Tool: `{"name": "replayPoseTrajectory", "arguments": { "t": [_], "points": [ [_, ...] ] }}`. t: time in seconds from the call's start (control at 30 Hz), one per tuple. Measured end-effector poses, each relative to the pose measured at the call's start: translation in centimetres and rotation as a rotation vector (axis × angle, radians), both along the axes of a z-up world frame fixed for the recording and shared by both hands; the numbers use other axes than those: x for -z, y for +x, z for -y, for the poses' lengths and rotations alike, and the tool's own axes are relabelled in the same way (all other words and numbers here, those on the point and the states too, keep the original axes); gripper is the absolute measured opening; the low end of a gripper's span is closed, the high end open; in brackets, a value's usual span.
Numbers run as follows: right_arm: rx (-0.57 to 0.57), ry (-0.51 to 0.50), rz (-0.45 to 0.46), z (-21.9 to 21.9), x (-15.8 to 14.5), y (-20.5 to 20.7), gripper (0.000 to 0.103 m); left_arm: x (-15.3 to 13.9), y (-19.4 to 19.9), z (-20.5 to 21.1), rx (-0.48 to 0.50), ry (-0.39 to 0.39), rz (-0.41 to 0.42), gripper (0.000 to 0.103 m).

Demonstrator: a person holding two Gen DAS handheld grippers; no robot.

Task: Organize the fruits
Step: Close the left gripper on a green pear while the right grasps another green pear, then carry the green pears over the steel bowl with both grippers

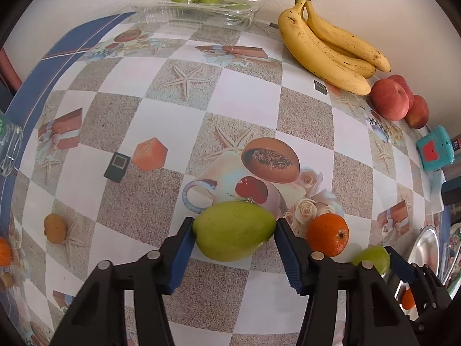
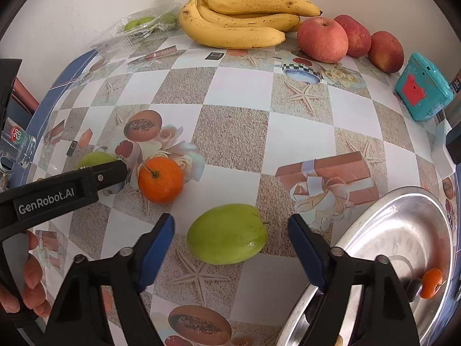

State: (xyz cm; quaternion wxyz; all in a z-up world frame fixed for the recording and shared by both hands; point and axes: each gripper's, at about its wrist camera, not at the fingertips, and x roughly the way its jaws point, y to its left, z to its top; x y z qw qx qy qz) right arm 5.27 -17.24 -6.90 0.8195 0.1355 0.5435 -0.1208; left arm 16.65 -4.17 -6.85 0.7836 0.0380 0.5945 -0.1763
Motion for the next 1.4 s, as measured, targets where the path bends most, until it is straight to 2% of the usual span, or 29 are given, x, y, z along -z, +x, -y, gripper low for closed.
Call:
{"name": "replayPoseTrajectory", "arguments": {
  "t": [0.17,0.23,0.37,0.5,0.7,0.87,1.13,1.4],
  "points": [
    [0.005,0.024,0.007,0.2,-0.2,-0.2,0.056,0.1,-0.6,0.3,-0.011,-0.009,0.001,0.059],
    [0.011,0.052,0.014,0.3,-0.2,-0.4,0.054,0.0,-1.0,0.1,-0.015,-0.013,-0.002,0.059],
    [0.013,0.062,0.018,0.4,-0.2,-0.5,0.054,-0.6,-1.3,-0.4,-0.015,-0.02,0.004,0.059],
    [0.035,0.116,0.036,1.0,-0.8,-0.9,0.054,-1.8,-1.9,-0.4,-0.018,-0.033,0.021,0.059],
    [0.076,0.139,0.118,2.0,-4.3,-1.9,0.054,-3.9,-2.0,-0.6,-0.027,-0.039,0.069,0.059],
    [0.122,0.133,0.122,3.3,-5.9,-2.8,0.054,-5.3,-2.2,-0.1,-0.023,-0.056,0.095,0.059],
    [0.172,0.159,0.128,5.3,-6.2,-4.3,0.054,-7.3,-3.2,0.4,-0.023,-0.077,0.129,0.059],
    [0.28,0.146,0.124,9.4,-6.3,-7.1,0.054,-8.4,-5.4,3.0,0.043,-0.115,0.117,0.059]
  ]
}}
